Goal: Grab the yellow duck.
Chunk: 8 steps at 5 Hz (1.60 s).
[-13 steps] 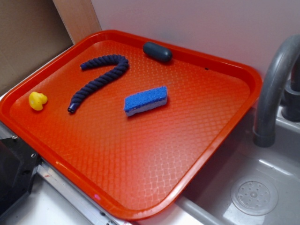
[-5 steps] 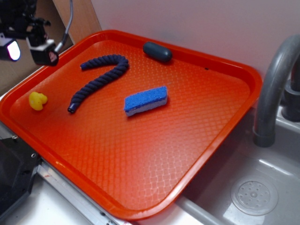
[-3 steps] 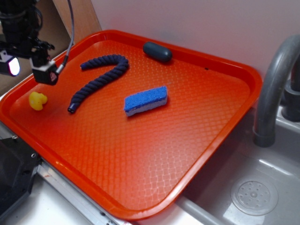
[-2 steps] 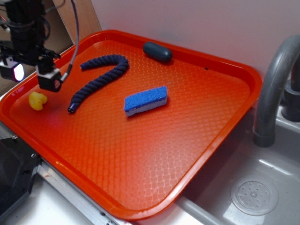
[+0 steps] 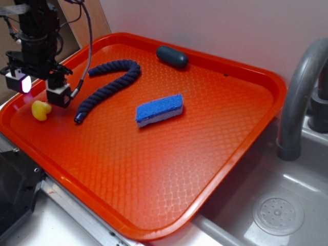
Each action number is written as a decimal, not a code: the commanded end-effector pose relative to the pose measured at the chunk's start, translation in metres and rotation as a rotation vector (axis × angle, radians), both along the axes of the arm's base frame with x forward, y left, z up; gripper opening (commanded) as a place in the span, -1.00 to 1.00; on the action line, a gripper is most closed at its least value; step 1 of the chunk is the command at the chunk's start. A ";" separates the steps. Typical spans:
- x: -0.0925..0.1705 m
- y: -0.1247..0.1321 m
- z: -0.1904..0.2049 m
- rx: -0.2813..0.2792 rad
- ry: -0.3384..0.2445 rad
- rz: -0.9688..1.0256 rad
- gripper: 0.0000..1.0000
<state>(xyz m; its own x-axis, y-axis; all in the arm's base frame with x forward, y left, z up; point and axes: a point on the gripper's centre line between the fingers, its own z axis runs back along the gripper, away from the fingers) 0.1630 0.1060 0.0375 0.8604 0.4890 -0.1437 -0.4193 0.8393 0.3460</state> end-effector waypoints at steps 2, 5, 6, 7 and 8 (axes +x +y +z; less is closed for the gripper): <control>-0.010 0.002 -0.006 -0.024 0.025 -0.041 1.00; -0.015 -0.001 -0.008 -0.022 0.010 -0.038 -1.00; -0.012 -0.002 -0.003 -0.033 -0.003 -0.025 -1.00; 0.011 -0.012 0.038 -0.103 -0.104 0.050 -1.00; 0.034 -0.032 0.090 -0.195 -0.223 0.079 -1.00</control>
<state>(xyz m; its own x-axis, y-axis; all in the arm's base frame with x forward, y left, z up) 0.1949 0.0695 0.1138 0.8286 0.5502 -0.1033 -0.5435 0.8349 0.0868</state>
